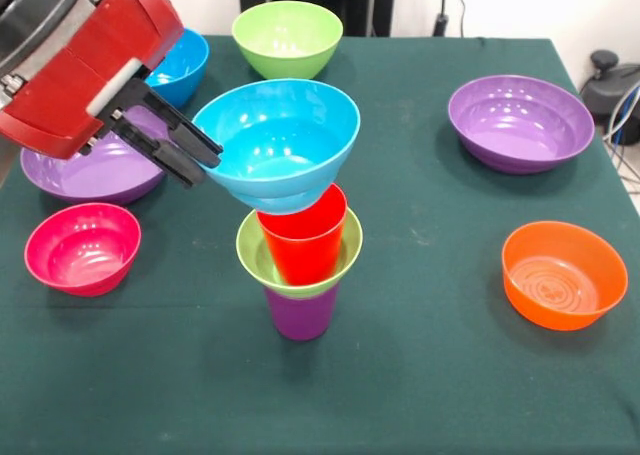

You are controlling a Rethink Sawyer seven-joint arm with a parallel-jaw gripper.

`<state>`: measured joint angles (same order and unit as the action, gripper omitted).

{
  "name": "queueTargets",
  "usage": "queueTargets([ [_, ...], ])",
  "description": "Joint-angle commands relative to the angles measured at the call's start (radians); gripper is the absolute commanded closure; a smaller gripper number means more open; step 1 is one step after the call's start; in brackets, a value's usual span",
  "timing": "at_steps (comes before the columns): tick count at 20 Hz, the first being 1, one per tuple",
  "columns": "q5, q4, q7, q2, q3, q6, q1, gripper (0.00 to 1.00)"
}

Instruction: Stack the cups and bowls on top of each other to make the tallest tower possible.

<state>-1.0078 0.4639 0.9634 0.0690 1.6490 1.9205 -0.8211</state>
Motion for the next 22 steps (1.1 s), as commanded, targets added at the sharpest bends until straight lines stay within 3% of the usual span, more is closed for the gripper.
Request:
queueTargets([
  [1, 0.023, 0.033, 0.089, 0.028, -0.186, -0.052, 0.042, 1.00],
  [10, 0.015, -0.037, 0.055, 0.032, -0.202, -0.039, 0.089, 1.00],
  [22, 0.103, 0.069, 0.137, 0.049, -0.275, -0.141, 0.072, 1.00],
])
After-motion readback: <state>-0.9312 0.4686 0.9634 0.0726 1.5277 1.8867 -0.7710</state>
